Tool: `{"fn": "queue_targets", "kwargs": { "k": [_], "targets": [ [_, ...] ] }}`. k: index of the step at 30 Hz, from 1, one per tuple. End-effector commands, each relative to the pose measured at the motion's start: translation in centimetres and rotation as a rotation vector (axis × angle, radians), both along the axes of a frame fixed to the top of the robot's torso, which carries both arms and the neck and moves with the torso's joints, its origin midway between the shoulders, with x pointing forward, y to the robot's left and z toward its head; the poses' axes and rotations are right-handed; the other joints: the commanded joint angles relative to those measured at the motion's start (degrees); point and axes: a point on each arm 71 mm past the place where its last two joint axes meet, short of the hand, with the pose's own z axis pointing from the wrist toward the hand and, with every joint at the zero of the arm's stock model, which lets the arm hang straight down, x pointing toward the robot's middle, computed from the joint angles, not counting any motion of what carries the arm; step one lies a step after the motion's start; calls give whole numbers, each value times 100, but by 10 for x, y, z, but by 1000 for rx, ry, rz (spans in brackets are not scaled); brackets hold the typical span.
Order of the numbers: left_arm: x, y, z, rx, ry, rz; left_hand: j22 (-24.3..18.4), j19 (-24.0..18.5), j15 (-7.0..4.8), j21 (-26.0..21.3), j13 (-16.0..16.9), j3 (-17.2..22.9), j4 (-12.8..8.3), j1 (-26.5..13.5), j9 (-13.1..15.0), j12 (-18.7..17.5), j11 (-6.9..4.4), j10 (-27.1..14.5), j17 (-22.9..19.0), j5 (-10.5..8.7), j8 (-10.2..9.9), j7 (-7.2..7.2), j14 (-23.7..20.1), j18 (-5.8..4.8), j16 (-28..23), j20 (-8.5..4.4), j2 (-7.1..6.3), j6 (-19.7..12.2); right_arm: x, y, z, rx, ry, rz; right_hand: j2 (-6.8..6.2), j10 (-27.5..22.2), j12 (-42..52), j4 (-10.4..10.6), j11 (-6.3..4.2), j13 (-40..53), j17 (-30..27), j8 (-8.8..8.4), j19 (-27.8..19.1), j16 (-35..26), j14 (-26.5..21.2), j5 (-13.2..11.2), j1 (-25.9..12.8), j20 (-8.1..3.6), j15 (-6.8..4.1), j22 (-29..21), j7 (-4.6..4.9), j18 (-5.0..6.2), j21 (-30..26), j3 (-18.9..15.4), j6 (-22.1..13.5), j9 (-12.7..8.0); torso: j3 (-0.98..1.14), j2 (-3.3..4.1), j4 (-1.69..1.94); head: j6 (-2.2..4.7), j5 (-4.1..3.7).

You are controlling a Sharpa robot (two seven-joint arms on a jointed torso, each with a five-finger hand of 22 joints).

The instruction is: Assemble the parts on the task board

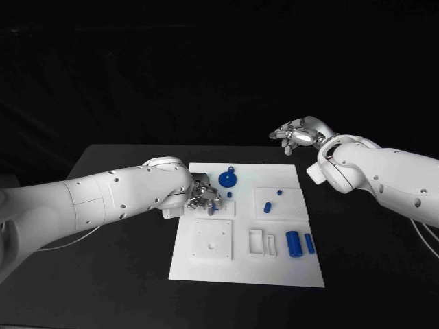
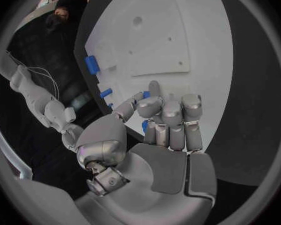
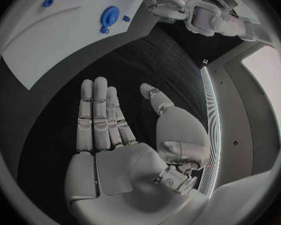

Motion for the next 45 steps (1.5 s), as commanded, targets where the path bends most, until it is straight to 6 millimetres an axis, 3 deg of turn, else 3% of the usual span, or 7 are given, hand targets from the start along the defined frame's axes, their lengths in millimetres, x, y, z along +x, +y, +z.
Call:
{"fn": "queue_targets", "kwargs": {
  "k": [1,14,17,20,23,30,45],
  "targets": [
    [1,5,-2,24,14,10,-1,-37,-225,22,-8,227,210,16,5,21,-295,-333,-9,-8,18,-425,92,66,23,-583,68,474,0,1,0,-9,-2,8,0,-41,38,-42,7,-8,6,26,-18,-22,-2,26,37,41,38,9,83,65,-30,1,-8,-8,2,-2,-2,-9,-8],
    [5,4,0,38,68,10,-4,-54,-230,15,-57,212,206,74,-1,31,-277,-340,-35,-260,21,-410,67,74,12,-584,-58,441,0,1,0,-11,2,10,-1,-51,49,-44,9,-24,15,28,-24,-32,-5,23,36,50,41,13,85,69,-34,-5,-9,-11,6,-6,-4,-24,-25],
    [6,5,1,38,56,25,-7,-64,-227,8,-90,211,242,125,-8,26,-268,-349,-51,-414,16,-402,52,75,3,-582,-101,420,0,1,0,-11,3,11,-2,-54,52,-43,10,-28,17,29,-26,-35,-6,23,33,53,41,13,85,70,-36,-7,-9,-12,6,-8,4,-31,-35],
    [7,5,1,36,53,33,-16,-70,-233,-4,-128,175,391,134,-12,23,-263,-355,-73,-887,15,-400,43,77,-6,-582,-210,403,0,2,-1,-11,5,14,-3,-59,55,-40,11,-34,21,30,-29,-39,-7,24,29,56,43,14,86,71,-38,-10,-10,-13,6,-5,4,-26,-35],
    [8,6,2,34,49,36,-19,-81,-239,-11,-158,160,550,121,-17,29,-264,-361,-89,-1127,15,-397,37,80,-7,-583,-276,392,0,2,-1,-13,8,14,-3,-63,58,-40,12,-39,23,30,-31,-43,-9,26,29,58,43,15,87,72,-40,-11,-11,-14,9,-6,-1,-26,-35],
    [8,5,2,33,58,28,-13,-88,-246,-8,-178,185,519,197,-20,27,-265,-371,-100,-1158,12,-395,27,90,-14,-591,-326,374,0,2,-2,-14,10,15,-1,-77,66,-41,14,-54,30,30,-42,-55,-16,31,31,65,47,18,89,75,-47,-12,-17,-18,8,-4,4,-33,-43],
    [11,7,3,0,55,52,-12,-117,-227,-12,-248,207,388,380,-22,13,-250,-386,-138,-719,5,-380,5,73,-29,-574,-159,338,0,2,-3,-15,13,17,3,-95,78,-32,18,-76,42,33,-54,-71,-23,31,19,77,52,22,92,78,-56,-19,-19,-22,3,-5,-1,-23,-42]
  ]
}}
